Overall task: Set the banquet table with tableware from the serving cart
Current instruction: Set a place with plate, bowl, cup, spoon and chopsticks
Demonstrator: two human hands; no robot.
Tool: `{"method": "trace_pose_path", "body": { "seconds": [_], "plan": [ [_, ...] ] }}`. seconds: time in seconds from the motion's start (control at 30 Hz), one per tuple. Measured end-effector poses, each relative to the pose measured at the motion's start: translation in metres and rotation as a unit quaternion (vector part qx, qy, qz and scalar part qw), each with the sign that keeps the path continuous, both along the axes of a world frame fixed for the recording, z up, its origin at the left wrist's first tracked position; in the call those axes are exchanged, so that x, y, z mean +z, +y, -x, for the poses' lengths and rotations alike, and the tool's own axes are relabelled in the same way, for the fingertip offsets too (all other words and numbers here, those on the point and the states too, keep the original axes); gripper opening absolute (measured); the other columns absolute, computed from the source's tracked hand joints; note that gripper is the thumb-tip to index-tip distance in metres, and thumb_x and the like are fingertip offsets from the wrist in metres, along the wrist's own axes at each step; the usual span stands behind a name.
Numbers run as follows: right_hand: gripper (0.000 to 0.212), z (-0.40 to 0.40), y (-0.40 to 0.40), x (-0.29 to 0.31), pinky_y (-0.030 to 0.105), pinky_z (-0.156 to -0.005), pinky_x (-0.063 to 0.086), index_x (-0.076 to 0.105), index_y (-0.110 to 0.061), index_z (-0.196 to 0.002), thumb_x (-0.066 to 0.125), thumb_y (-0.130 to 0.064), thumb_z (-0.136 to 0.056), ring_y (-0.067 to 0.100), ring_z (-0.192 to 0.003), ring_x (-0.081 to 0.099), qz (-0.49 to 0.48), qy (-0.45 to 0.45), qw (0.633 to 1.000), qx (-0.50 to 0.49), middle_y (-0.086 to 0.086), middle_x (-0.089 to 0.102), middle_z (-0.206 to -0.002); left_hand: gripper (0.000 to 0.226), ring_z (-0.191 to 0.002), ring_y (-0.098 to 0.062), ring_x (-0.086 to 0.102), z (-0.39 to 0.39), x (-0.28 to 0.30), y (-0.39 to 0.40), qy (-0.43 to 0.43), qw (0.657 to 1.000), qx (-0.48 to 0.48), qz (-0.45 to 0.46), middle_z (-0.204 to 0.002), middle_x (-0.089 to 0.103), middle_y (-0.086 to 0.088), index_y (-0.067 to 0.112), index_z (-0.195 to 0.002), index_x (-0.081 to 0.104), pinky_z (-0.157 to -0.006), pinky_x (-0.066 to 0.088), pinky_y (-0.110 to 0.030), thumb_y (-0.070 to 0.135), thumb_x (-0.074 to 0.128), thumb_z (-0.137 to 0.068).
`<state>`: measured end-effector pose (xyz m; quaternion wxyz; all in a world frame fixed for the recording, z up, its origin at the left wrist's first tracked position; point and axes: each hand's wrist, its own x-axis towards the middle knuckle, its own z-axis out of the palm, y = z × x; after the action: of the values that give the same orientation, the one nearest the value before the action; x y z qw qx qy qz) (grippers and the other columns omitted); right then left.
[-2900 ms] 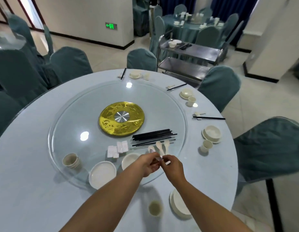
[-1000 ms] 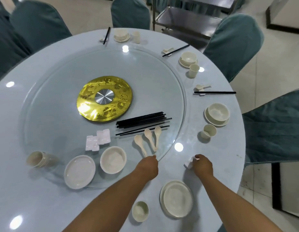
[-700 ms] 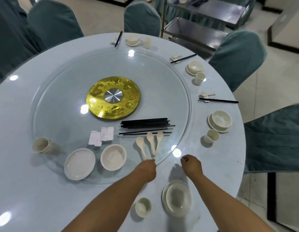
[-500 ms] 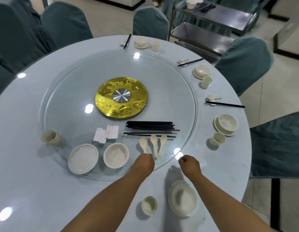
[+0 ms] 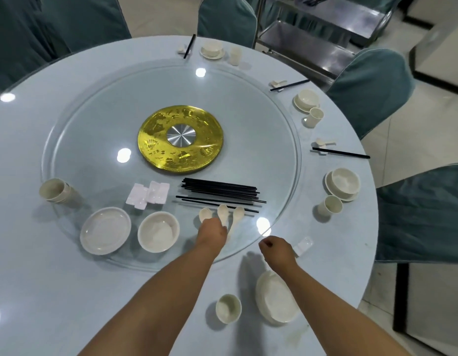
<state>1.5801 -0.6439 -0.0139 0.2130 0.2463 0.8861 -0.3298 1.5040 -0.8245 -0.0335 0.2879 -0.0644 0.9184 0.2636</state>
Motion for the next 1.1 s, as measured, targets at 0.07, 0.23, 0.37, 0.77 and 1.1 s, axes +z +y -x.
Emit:
{"method": "trace_pose_path", "body": {
  "seconds": [0.07, 0.23, 0.37, 0.77, 1.1],
  "plan": [
    [0.026, -0.002, 0.004, -0.001, 0.025, -0.051, 0.031, 0.039, -0.017, -0.060, 0.049, -0.017, -0.084, 0.014, -0.057, 0.047, 0.010, -0.004, 1.000, -0.014, -0.003, 0.043, -0.056, 0.028, -0.091, -0.029, 0.068, 0.002, -0.001, 0.003, -0.009, 1.000, -0.001, 0.010, -0.095, 0.071, -0.014, 0.003, -0.104, 0.065, -0.078, 0.053, -0.032, 0.025, 0.048, -0.099],
    [0.030, -0.007, 0.009, -0.002, 0.023, -0.053, 0.036, 0.044, -0.021, -0.058, 0.051, -0.018, -0.087, 0.015, -0.063, 0.058, 0.025, -0.008, 0.999, -0.039, -0.008, 0.048, -0.054, 0.023, -0.089, -0.028, 0.066, 0.002, 0.000, 0.002, -0.016, 0.999, 0.012, 0.032, -0.093, 0.068, -0.010, 0.003, -0.103, 0.066, -0.070, 0.046, -0.031, 0.018, 0.050, -0.097],
    [0.027, -0.009, 0.010, 0.001, 0.025, -0.056, 0.039, 0.047, -0.018, -0.060, 0.051, -0.020, -0.087, 0.016, -0.062, 0.056, 0.033, -0.009, 0.998, -0.049, -0.006, 0.053, -0.060, 0.020, -0.088, -0.032, 0.066, -0.002, 0.002, -0.007, 0.004, 1.000, 0.017, 0.021, -0.095, 0.068, -0.015, 0.003, -0.097, 0.068, -0.067, 0.049, -0.032, 0.013, 0.052, -0.091],
    [0.031, -0.009, -0.001, 0.012, 0.025, -0.058, 0.040, 0.063, 0.002, -0.083, 0.051, -0.025, -0.092, 0.018, -0.068, 0.059, 0.020, 0.012, 1.000, -0.005, 0.016, 0.069, -0.085, 0.017, -0.082, -0.024, 0.063, -0.012, 0.029, -0.033, -0.025, 0.997, 0.070, 0.037, -0.098, 0.066, -0.012, 0.003, -0.103, 0.062, -0.071, 0.049, -0.031, 0.014, 0.063, -0.090],
    [0.028, -0.032, 0.015, 0.005, 0.031, -0.068, 0.047, 0.063, 0.005, -0.084, 0.053, -0.020, -0.091, 0.018, -0.068, 0.055, 0.055, 0.005, 0.998, -0.044, 0.019, 0.069, -0.088, 0.040, -0.091, -0.033, 0.065, -0.011, 0.002, -0.034, 0.030, 0.998, 0.037, 0.027, -0.094, 0.066, -0.016, 0.017, -0.059, 0.031, -0.066, 0.041, -0.030, 0.009, 0.052, -0.092]
  ]
}}
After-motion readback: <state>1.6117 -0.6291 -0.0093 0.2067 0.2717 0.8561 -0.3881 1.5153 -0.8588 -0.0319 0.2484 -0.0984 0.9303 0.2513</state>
